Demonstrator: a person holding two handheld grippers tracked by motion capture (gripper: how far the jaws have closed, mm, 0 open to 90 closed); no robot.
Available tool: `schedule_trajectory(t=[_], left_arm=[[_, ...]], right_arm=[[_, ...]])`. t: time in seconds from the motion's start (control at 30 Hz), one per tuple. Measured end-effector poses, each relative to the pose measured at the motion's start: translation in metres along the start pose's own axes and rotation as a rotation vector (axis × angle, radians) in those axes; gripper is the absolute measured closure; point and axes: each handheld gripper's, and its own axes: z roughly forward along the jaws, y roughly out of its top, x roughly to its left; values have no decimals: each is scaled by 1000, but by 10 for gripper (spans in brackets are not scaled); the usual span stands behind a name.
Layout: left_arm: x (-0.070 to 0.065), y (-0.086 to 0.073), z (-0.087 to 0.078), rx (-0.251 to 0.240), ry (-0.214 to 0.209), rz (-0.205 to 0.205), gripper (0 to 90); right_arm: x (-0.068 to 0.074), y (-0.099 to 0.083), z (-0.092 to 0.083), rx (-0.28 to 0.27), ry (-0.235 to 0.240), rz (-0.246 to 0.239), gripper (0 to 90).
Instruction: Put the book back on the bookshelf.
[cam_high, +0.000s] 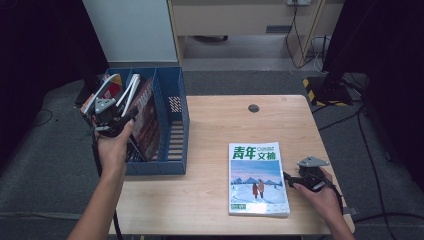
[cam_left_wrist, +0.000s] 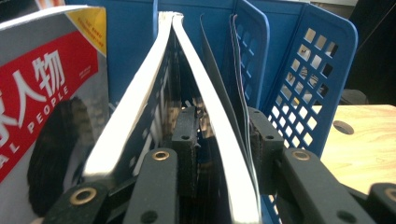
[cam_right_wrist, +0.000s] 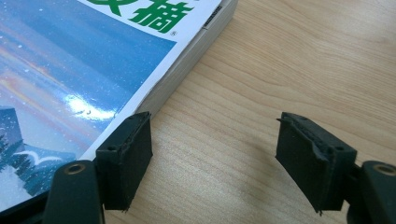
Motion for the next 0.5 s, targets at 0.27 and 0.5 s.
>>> schedule_trajectory(t=[0.27, 0.5], left_arm=[[6, -2, -8, 29, -22, 3, 677], [8, -7, -19, 46, -38, 20, 669]], right_arm=[[0, 0, 1, 0, -1, -2, 268], [0, -1, 0, -1, -1, -3, 265]])
